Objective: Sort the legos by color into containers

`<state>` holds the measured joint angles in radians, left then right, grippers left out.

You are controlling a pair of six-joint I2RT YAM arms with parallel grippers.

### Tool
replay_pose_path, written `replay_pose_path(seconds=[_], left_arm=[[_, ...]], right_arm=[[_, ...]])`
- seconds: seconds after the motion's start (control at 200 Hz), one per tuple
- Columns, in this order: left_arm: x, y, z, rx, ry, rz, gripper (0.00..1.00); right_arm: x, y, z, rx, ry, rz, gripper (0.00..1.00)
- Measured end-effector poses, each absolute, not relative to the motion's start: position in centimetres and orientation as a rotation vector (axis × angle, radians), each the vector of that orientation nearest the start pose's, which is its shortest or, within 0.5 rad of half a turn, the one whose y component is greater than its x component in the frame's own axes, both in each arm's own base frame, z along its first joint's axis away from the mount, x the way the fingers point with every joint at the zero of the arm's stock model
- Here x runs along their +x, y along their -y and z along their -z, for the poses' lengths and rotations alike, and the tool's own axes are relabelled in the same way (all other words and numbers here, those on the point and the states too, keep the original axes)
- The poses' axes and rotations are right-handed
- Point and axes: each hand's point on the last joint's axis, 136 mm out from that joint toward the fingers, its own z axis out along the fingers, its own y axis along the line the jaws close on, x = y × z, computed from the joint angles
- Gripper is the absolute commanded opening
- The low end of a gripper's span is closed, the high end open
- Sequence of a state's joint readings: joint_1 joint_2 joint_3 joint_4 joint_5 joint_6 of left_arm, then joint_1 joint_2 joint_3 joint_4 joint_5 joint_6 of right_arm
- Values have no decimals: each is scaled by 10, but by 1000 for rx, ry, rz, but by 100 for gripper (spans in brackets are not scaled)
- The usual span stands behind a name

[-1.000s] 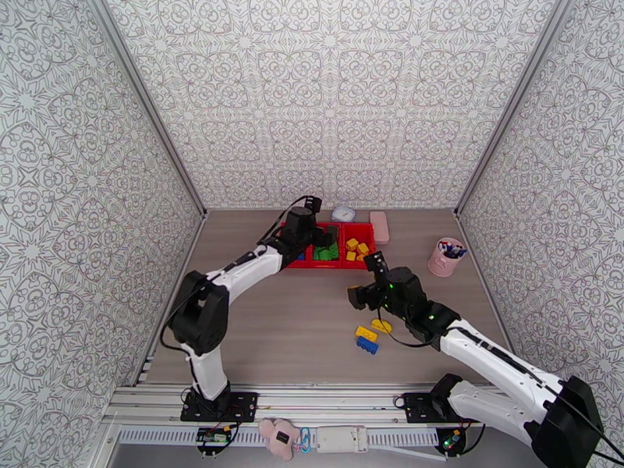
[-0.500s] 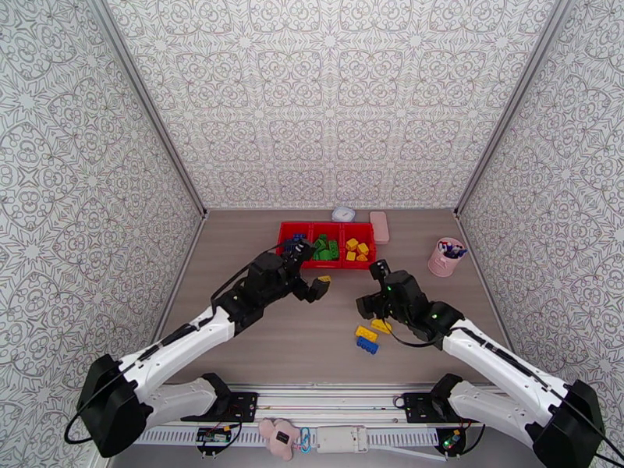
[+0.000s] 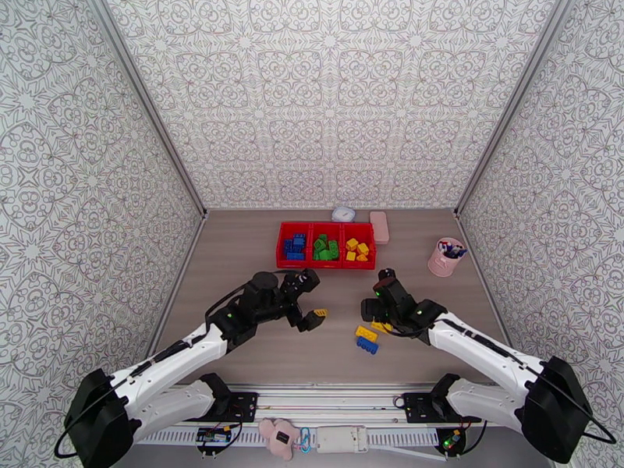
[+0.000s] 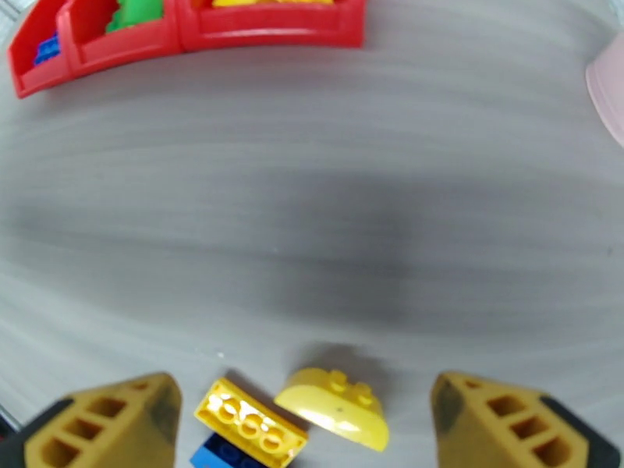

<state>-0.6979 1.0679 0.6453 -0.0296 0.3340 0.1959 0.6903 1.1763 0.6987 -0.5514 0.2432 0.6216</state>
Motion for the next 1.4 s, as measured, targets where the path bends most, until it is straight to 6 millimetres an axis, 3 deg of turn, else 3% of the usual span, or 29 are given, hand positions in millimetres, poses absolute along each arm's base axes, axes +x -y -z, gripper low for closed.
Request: replay_pose_path(seconds=[0.445,0.695,1.095,1.4], left_arm=[[230,274,-199,1135,-1682,674,100],[227,276,-199,1148,-1675,688,100],[226,277,-199,1167,-1659,688,100],[226,277,-199,1168,-1658,688,100]], right_arm=[[238,-147,-43,137,-2692,-81,92],[236,-145,-27,183,-2717,-62,83],[235,-147,-19,233,-2725,-70,62],[236,-147,-21,233,-2718,-73,63]])
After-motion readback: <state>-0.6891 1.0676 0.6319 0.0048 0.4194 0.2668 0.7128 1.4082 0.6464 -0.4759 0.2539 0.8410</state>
